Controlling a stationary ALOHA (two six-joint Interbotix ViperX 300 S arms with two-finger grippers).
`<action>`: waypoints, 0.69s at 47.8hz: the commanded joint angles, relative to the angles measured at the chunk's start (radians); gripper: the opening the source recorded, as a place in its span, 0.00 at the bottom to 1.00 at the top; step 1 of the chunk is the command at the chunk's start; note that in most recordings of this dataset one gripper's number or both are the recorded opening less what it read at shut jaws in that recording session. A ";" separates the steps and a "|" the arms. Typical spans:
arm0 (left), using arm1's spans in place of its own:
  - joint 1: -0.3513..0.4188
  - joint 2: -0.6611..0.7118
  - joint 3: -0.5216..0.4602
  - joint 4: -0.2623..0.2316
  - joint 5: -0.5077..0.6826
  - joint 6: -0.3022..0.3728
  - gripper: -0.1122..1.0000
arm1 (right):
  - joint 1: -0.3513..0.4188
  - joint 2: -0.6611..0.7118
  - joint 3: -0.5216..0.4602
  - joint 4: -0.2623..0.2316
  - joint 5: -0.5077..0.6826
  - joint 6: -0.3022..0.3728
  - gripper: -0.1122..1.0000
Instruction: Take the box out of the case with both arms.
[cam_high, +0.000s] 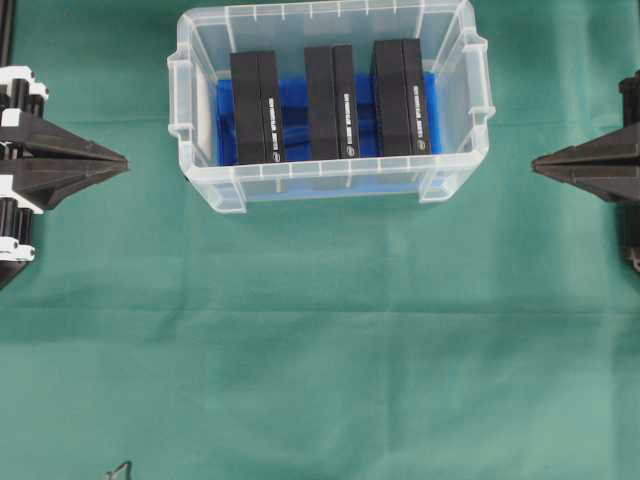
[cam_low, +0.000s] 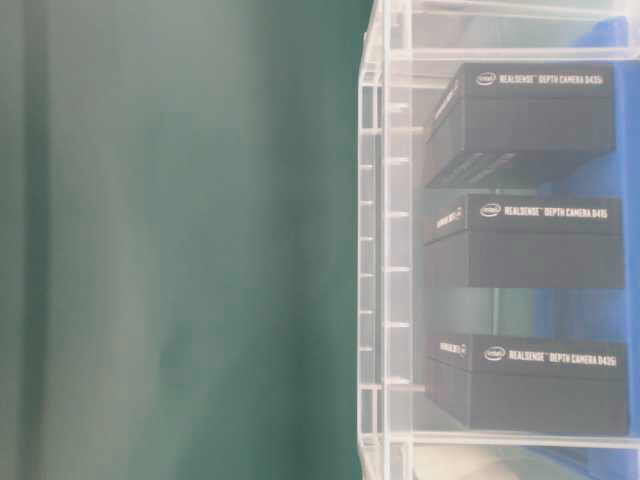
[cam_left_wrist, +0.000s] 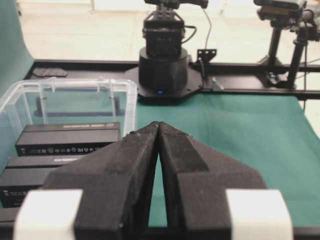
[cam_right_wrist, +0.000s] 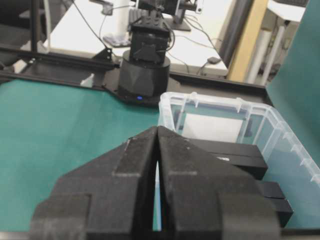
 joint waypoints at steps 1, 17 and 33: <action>-0.021 0.002 -0.040 0.017 0.014 -0.008 0.12 | 0.002 0.009 -0.017 0.002 -0.002 0.009 0.12; -0.025 -0.005 -0.089 0.015 0.098 -0.015 0.12 | 0.002 0.009 -0.094 0.002 0.146 0.023 0.12; -0.025 0.000 -0.318 0.020 0.382 -0.167 0.12 | 0.002 0.028 -0.367 0.002 0.394 0.023 0.12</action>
